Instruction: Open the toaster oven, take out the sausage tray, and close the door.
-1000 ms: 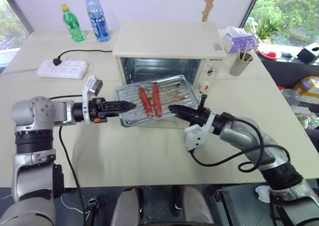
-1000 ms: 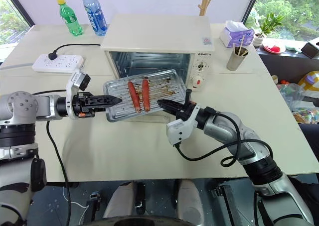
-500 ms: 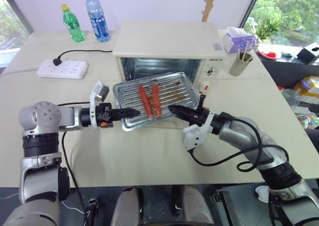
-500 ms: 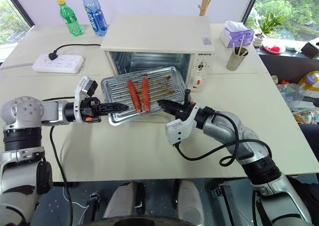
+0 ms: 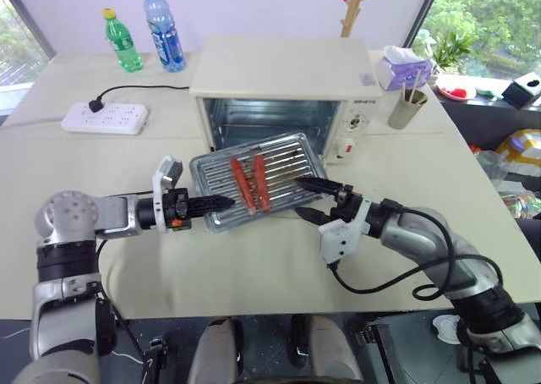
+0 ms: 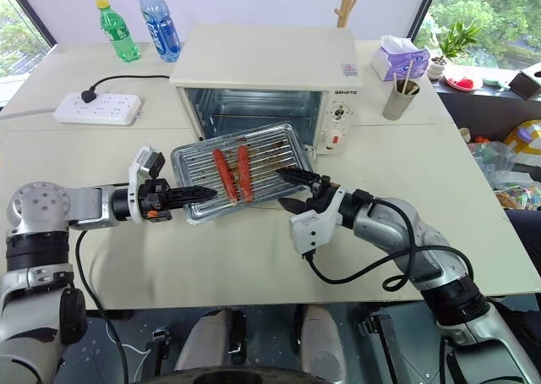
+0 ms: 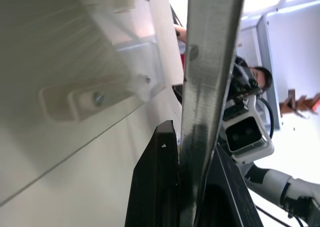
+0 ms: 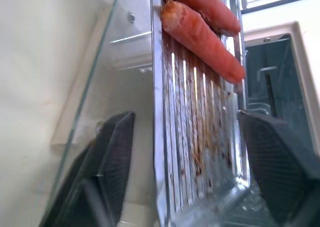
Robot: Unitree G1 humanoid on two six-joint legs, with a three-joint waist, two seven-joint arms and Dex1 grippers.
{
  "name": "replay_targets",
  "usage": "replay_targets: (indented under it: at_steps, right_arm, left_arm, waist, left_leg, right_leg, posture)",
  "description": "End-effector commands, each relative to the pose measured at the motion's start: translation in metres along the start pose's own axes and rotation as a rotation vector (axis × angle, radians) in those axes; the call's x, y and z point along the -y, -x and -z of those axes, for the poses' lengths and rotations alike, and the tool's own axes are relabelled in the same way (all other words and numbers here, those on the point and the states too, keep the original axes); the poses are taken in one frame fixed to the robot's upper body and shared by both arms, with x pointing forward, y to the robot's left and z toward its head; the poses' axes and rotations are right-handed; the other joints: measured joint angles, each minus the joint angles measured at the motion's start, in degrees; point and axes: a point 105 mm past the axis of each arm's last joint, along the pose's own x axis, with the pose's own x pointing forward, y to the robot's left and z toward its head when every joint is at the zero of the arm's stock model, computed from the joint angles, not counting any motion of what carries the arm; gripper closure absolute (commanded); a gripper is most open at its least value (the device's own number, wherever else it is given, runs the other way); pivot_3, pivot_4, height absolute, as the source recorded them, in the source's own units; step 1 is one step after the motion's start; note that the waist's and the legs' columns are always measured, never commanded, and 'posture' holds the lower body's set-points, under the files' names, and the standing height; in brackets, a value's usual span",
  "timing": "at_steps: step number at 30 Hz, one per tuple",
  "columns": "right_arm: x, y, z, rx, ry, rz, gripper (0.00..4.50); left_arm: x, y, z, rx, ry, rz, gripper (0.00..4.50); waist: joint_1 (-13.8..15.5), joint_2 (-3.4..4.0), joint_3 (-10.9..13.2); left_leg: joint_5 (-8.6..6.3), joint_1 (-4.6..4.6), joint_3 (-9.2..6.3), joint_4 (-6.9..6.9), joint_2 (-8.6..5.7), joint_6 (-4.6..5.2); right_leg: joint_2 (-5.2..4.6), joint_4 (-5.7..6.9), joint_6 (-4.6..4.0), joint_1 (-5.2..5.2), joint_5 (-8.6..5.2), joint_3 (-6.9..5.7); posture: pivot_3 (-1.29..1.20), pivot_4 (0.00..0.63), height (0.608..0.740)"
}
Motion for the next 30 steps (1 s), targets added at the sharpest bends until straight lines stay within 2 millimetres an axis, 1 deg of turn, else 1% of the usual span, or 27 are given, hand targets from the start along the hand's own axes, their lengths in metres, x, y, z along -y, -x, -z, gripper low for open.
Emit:
replay_targets:
  at_steps: [1,3,7,11,13,17,20,23,26,30]
  right_arm:
    - [0.012,0.012,-0.006,0.020,-0.036,0.015,1.43]
    - [0.012,0.020,-0.005,0.017,-0.145,-0.004,1.43]
    - [0.006,0.039,0.001,0.005,-0.440,-0.073,1.43]
    - [0.005,0.056,0.004,0.014,-0.689,-0.139,1.43]
    - [0.005,0.065,0.010,0.012,-0.788,-0.183,1.43]
    - [0.004,0.076,0.023,-0.005,-0.946,-0.237,1.43]
    - [0.001,0.077,0.039,-0.048,-1.019,-0.231,1.43]
    - [-0.003,0.074,0.055,-0.082,-1.071,-0.212,1.43]
    - [-0.012,0.066,0.072,-0.140,-1.049,-0.193,1.43]
    - [-0.020,0.054,0.082,-0.158,-1.057,-0.185,1.43]
  left_arm:
    - [0.012,0.013,-0.007,0.078,-0.013,0.052,4.50]
    - [0.010,0.022,-0.007,0.123,-0.003,0.046,4.50]
    - [0.008,0.043,-0.002,0.212,0.012,0.026,4.50]
    - [0.012,0.066,0.006,0.301,-0.011,-0.009,4.50]
    - [0.015,0.081,0.007,0.361,-0.015,-0.029,4.50]
    - [0.023,0.099,0.014,0.435,0.003,-0.048,4.50]
    - [0.026,0.106,0.025,0.452,-0.003,-0.062,4.50]
    - [0.025,0.112,0.039,0.489,-0.001,-0.095,4.50]
    - [0.018,0.120,0.052,0.548,0.032,-0.136,4.50]
    - [0.018,0.130,0.055,0.653,0.027,-0.155,4.50]
  waist:
    - [0.03,-0.01,0.00]
    - [0.03,-0.01,-0.01]
    - [0.08,-0.01,-0.01]
    - [0.02,-0.02,-0.01]
    - [0.01,-0.02,-0.01]
    - [0.15,-0.01,-0.01]
    - [0.20,0.01,-0.01]
    - [0.20,0.02,-0.01]
    - [0.15,0.02,-0.01]
    - [0.20,0.03,-0.01]
  left_leg:
    - [0.00,0.00,0.00,0.00,0.00,0.01]
    - [-0.02,0.04,-0.03,0.00,0.00,0.04]
    - [-0.09,0.16,-0.08,0.00,0.01,0.14]
    - [-0.18,0.21,-0.11,-0.01,0.05,0.29]
    - [-0.18,0.25,-0.12,-0.02,0.07,0.29]
    - [-0.20,0.27,-0.13,-0.04,0.11,0.30]
    - [-0.24,0.25,-0.11,-0.07,0.11,0.35]
    - [-0.26,0.23,-0.06,-0.07,0.03,0.39]
    - [-0.27,0.21,-0.02,-0.07,0.03,0.40]
    - [-0.27,0.17,-0.02,-0.07,-0.03,0.40]
  right_leg:
    - [0.00,0.00,0.00,0.01,0.00,0.00]
    - [-0.03,-0.01,0.00,0.05,0.00,0.01]
    - [-0.04,-0.03,0.00,0.17,0.00,0.00]
    - [-0.04,-0.05,-0.02,0.21,0.00,0.00]
    - [-0.05,-0.06,-0.03,0.23,0.00,0.00]
    - [-0.10,-0.08,-0.24,0.23,-0.12,0.00]
    - [-0.24,-0.11,-0.30,0.23,-0.14,-0.01]
    - [-0.30,-0.18,-0.31,0.22,-0.16,-0.02]
    - [-0.29,-0.23,-0.32,0.22,-0.16,-0.02]
    - [-0.25,-0.25,-0.33,0.19,-0.16,-0.04]
  posture:
    - [0.00,0.150,0.722]
    - [0.00,0.150,0.722]
    - [0.00,0.150,0.722]
    - [0.00,0.150,0.722]
    - [0.00,0.150,0.722]
    - [0.00,0.150,0.722]
    - [0.00,0.150,0.722]
    - [0.00,0.150,0.722]
    - [0.00,0.150,0.722]
    - [0.00,0.150,0.722]
